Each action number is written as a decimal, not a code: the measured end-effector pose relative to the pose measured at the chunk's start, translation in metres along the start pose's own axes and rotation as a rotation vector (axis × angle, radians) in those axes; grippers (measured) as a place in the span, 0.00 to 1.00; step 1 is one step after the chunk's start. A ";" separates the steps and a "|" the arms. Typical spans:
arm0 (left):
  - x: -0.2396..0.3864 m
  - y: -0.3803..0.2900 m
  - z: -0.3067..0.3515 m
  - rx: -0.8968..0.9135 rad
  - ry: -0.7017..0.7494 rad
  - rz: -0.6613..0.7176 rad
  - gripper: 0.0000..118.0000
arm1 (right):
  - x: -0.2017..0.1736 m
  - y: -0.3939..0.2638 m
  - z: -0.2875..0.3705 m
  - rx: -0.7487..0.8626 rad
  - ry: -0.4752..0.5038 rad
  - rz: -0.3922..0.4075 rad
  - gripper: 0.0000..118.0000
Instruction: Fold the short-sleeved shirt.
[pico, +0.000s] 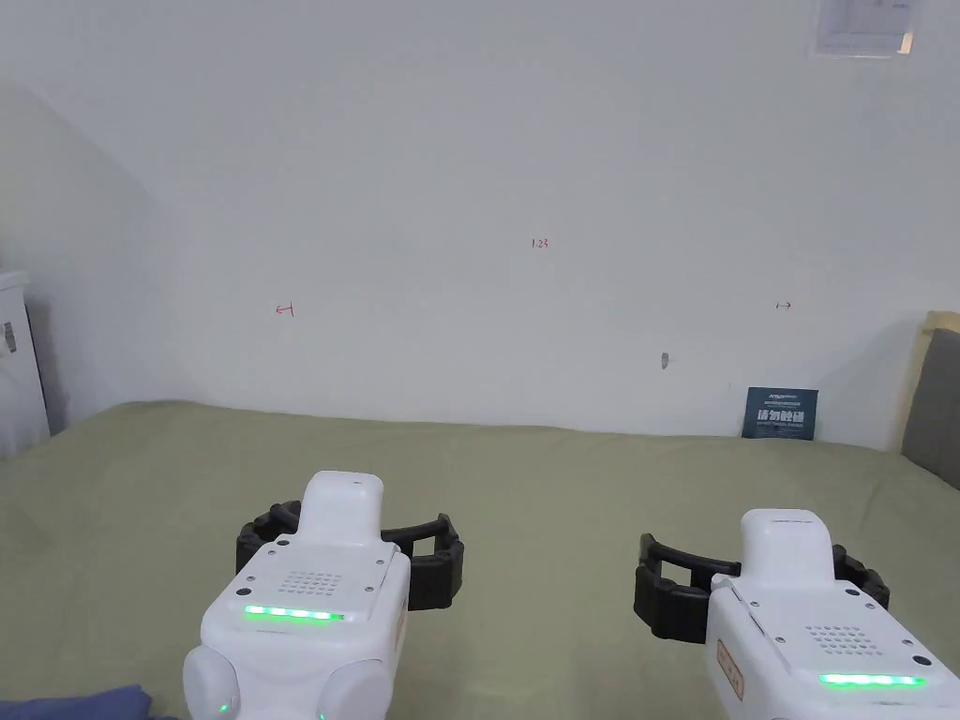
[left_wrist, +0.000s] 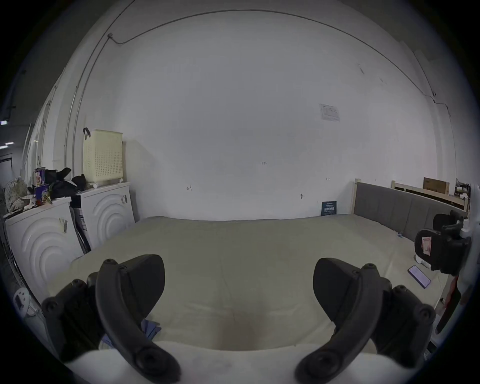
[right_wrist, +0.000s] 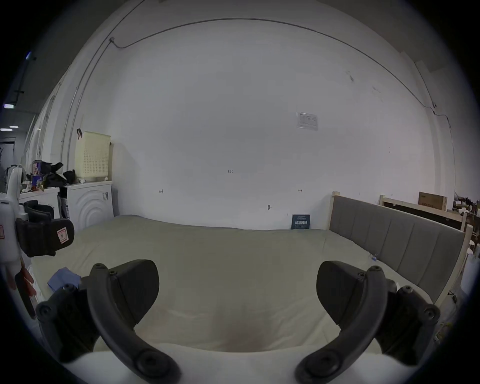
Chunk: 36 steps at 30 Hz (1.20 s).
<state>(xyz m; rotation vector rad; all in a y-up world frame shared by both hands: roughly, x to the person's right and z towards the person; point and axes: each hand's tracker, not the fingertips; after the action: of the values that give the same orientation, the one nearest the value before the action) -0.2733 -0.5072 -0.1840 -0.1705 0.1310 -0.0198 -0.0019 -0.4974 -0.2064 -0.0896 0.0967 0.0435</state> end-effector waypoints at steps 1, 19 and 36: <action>0.000 0.000 0.000 -0.002 0.001 0.001 0.99 | 0.000 0.000 0.000 0.004 -0.002 0.001 1.00; -0.001 0.000 0.010 -0.017 -0.022 -0.014 0.99 | -0.001 0.011 0.009 -0.002 0.059 -0.013 1.00; -0.001 0.008 0.015 -0.009 -0.035 0.015 0.99 | -0.025 0.028 0.022 -0.013 0.042 0.148 1.00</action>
<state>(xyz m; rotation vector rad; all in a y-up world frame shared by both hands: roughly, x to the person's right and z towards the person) -0.2724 -0.4963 -0.1704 -0.1785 0.0978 -0.0009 -0.0264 -0.4686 -0.1845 -0.0958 0.1449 0.1898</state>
